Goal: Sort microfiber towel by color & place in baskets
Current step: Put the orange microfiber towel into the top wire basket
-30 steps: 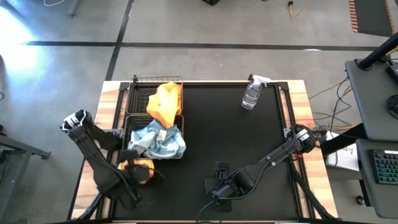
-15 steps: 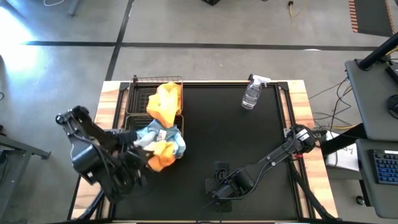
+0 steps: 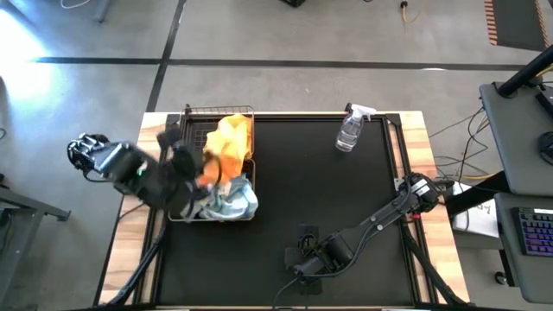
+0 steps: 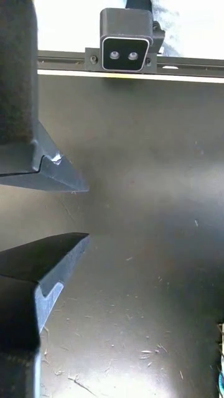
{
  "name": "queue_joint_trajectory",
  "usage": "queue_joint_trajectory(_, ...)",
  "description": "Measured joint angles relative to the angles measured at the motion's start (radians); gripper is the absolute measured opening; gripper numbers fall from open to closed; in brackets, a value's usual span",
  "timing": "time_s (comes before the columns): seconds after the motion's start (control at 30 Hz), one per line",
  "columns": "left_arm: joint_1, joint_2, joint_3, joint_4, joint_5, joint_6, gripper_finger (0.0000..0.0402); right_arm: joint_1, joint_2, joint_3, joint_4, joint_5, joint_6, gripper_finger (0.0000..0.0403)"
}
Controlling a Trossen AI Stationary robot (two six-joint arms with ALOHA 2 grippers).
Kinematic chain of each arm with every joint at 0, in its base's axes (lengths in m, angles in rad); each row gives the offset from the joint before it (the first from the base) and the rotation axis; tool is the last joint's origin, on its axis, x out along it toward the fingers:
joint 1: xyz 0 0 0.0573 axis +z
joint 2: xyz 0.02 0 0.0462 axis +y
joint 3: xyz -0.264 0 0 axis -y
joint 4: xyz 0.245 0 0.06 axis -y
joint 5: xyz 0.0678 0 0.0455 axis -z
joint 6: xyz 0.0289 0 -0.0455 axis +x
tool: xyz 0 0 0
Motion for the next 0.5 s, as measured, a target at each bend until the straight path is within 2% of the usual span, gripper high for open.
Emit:
queue_joint_trajectory(0.17,0.228,-0.041,0.000,0.000,-0.018,0.101,0.0004,0.000,0.000,0.000,0.000,0.000,-0.001,0.0112)
queue_joint_trajectory(0.33,0.481,-0.057,0.000,0.000,-0.010,0.124,0.0004,0.000,0.000,0.000,0.000,0.000,-0.003,0.0111)
queue_joint_trajectory(0.4,0.578,-0.058,0.000,0.001,0.038,0.137,0.0004,0.000,0.000,0.000,0.000,0.000,-0.003,0.0112)
queue_joint_trajectory(0.5,0.713,-0.052,0.000,0.003,0.195,0.215,0.0004,0.000,0.000,0.000,0.000,0.000,-0.003,0.0112)
